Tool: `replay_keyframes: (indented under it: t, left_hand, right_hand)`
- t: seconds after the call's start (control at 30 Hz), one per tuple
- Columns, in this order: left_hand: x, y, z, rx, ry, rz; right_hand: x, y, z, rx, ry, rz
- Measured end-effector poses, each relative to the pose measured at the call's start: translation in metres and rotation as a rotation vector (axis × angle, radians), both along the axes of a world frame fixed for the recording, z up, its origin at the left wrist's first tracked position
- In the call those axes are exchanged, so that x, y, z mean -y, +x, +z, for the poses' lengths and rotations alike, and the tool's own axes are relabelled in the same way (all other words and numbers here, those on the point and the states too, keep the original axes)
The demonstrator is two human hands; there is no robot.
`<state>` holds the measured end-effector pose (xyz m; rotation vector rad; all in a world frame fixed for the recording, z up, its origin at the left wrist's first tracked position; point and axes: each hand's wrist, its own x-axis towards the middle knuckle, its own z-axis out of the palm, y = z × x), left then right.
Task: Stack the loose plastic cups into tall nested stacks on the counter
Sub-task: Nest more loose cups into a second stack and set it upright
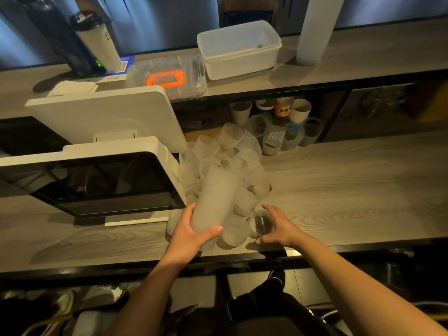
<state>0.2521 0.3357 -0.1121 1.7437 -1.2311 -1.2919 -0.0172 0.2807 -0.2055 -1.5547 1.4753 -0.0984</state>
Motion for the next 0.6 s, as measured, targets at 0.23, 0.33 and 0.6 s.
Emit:
replay_keyframes:
  t: [0.23,0.33,0.6]
  left_hand:
    - [0.005,-0.001,-0.003,-0.012,0.013,0.014]
    - [0.006,-0.003,-0.002,-0.013,0.009,0.012]
    - [0.006,-0.006,-0.001,-0.036,0.005,-0.013]
  right_hand:
    - [0.002,0.005,-0.012,-0.081,-0.161,0.015]
    - [0.000,-0.002,-0.013,-0.038,-0.165,-0.060]
    - [0.012,-0.026,0.009,0.406,-0.143,-0.733]
